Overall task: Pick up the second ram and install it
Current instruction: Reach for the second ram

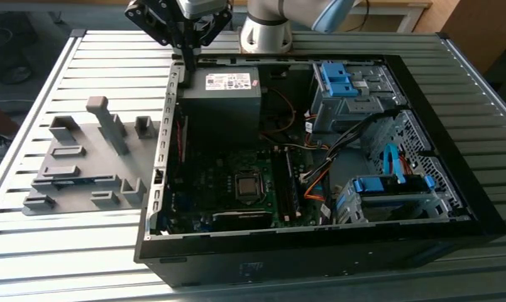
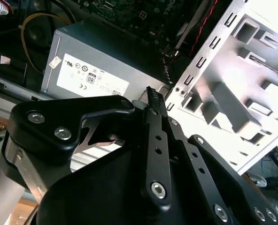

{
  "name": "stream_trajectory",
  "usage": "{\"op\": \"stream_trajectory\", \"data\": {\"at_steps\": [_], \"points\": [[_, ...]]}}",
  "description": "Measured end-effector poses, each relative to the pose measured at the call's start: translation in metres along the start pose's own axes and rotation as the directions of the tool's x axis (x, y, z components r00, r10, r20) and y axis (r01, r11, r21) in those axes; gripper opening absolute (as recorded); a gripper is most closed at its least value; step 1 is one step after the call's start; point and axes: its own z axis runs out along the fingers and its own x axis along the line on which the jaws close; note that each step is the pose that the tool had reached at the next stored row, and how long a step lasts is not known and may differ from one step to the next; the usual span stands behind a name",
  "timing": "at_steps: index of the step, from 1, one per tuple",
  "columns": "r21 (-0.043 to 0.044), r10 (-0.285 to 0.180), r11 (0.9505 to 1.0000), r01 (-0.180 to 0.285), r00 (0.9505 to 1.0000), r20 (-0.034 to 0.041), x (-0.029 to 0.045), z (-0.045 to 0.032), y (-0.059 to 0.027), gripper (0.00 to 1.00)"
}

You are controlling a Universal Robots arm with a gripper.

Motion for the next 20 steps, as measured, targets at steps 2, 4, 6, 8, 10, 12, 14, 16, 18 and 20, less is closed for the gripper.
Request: {"op": "stream_trajectory", "data": {"at_steps": [2, 4, 6, 8, 10, 12, 14, 16, 18, 20], "points": [[0.0, 0.0, 1.0, 0.0, 1.0, 0.0, 0.0008, 0.0, -0.0001, 0.11], [0.0001, 0.0, 1.0, 0.0, 1.0, -0.0001, 0.0018, -0.0001, -0.0002, 0.11], [0.0001, 0.0, 1.0, 0.0, 1.0, -0.0001, 0.0027, -0.0001, -0.0002, 0.11], [0.0, 0.0, 1.0, 0.0, 1.0, 0.0, 0.0034, 0.0, -0.0003, 0.11], [0.0, 0.0, 1.0, 0.0, 1.0, -0.0001, 0.0041, -0.0001, -0.0003, 0.11], [0.0001, 0.0, 1.0, 0.0, 1.0, -0.0001, 0.0049, -0.0001, -0.0004, 0.11], [0.0, 0.0, 1.0, 0.0, 1.0, 0.0, 0.0057, -0.0001, -0.0005, 0.11], [0.0, 0.0, 1.0, 0.0, 1.0, 0.0, 0.0068, -0.0001, -0.0005, 0.11], [0.0, 0.0, 1.0, 0.0, 1.0, 0.0, 0.0084, -0.0001, -0.0006, 0.11], [0.0, 0.0, 1.0, 0.0, 1.0, -0.0001, 0.0093, -0.0001, -0.0007, 0.11]]}}
